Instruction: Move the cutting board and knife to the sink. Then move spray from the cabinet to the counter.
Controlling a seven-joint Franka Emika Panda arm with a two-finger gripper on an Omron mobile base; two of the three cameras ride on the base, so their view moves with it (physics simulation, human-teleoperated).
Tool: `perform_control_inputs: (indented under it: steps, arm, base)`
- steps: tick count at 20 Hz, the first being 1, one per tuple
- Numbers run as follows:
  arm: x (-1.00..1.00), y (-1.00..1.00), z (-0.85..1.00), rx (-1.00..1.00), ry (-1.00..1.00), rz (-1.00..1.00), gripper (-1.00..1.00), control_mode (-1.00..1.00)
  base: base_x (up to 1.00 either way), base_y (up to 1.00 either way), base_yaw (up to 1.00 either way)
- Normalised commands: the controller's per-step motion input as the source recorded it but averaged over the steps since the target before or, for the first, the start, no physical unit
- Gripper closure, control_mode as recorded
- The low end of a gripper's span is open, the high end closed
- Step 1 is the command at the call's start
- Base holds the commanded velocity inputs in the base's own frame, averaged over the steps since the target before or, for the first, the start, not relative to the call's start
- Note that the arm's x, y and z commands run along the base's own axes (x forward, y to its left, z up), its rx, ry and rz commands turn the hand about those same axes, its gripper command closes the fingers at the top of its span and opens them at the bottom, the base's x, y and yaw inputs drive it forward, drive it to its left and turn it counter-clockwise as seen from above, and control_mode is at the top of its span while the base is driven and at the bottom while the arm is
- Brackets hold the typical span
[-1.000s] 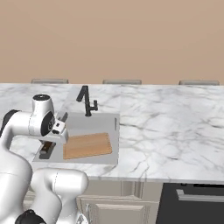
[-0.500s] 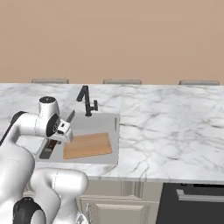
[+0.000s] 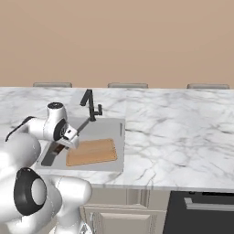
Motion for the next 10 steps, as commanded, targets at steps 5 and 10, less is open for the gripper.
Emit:
perform_control_inputs:
  steps: [5,10]
  arm:
    - [0.37,0.0,-0.33,0.02,0.09,-0.17,1.0,-1.0]
    - [0.36,0.0,-0.34,0.06,0.03,-0.17,1.0,-1.0]
  base:
    - [0.0,0.0,0.0]
    - [0.0,0.0,0.0]
